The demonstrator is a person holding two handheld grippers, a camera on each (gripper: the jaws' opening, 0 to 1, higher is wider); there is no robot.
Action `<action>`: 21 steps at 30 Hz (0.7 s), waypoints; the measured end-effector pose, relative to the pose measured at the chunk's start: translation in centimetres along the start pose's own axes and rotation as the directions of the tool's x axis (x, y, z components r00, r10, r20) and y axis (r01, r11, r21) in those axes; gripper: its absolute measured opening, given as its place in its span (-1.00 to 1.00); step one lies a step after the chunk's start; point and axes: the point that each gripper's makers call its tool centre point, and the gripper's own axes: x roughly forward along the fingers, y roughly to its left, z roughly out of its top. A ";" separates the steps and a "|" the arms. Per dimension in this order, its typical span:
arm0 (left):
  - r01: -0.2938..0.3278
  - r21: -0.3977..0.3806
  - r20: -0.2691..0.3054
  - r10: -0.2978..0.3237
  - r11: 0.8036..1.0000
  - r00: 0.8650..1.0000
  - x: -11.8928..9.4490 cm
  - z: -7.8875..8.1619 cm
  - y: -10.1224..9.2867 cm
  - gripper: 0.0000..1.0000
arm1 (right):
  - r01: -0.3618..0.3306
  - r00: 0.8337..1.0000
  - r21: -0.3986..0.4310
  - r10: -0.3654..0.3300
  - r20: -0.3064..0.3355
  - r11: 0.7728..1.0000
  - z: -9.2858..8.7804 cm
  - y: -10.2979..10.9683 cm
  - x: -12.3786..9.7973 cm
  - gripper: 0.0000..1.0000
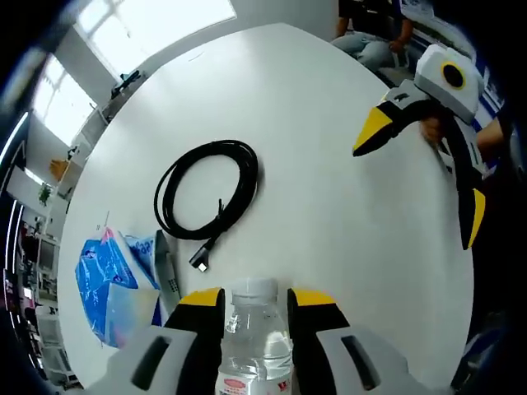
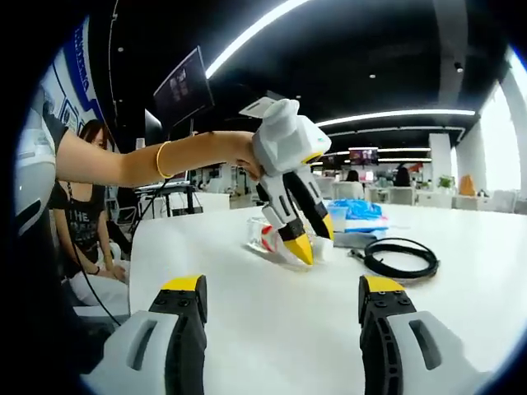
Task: Arrange the tabletop items into an orderly group along one side of the table until the central work area is clear of visible clutter.
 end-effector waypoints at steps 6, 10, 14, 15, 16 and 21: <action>-0.018 -0.023 0.070 0.019 1.000 0.997 -1.3 0.5 -0.2 -0.35 | 0.007 1.000 0.010 -0.007 -0.003 1.000 -0.1 -0.6 0.1 0.42; -0.026 -0.034 0.119 0.030 0.999 0.992 -2.2 0.7 -0.8 -0.35 | 0.010 1.000 0.016 -0.010 -0.011 1.000 -0.4 -0.7 0.1 0.41; -0.032 -0.045 0.151 0.038 0.998 0.988 -2.9 0.4 -1.1 -0.33 | 0.012 1.000 0.013 -0.012 -0.015 1.000 -0.4 -0.8 0.2 0.41; -0.038 -0.050 0.161 0.046 0.998 0.986 -3.2 0.3 -1.2 -0.33 | 0.013 1.000 0.013 -0.013 -0.016 1.000 -0.4 -0.8 0.2 0.41; -0.042 -0.055 0.172 0.051 0.998 0.984 -3.4 0.3 -1.2 -0.32 | 0.013 1.000 0.012 -0.013 -0.016 1.000 -0.4 -0.9 0.2 0.40; -0.059 -0.079 0.219 0.075 0.995 0.973 -4.5 0.0 -1.6 -0.29 | 0.006 0.999 0.006 -0.006 -0.035 1.000 -0.6 -1.0 0.4 0.40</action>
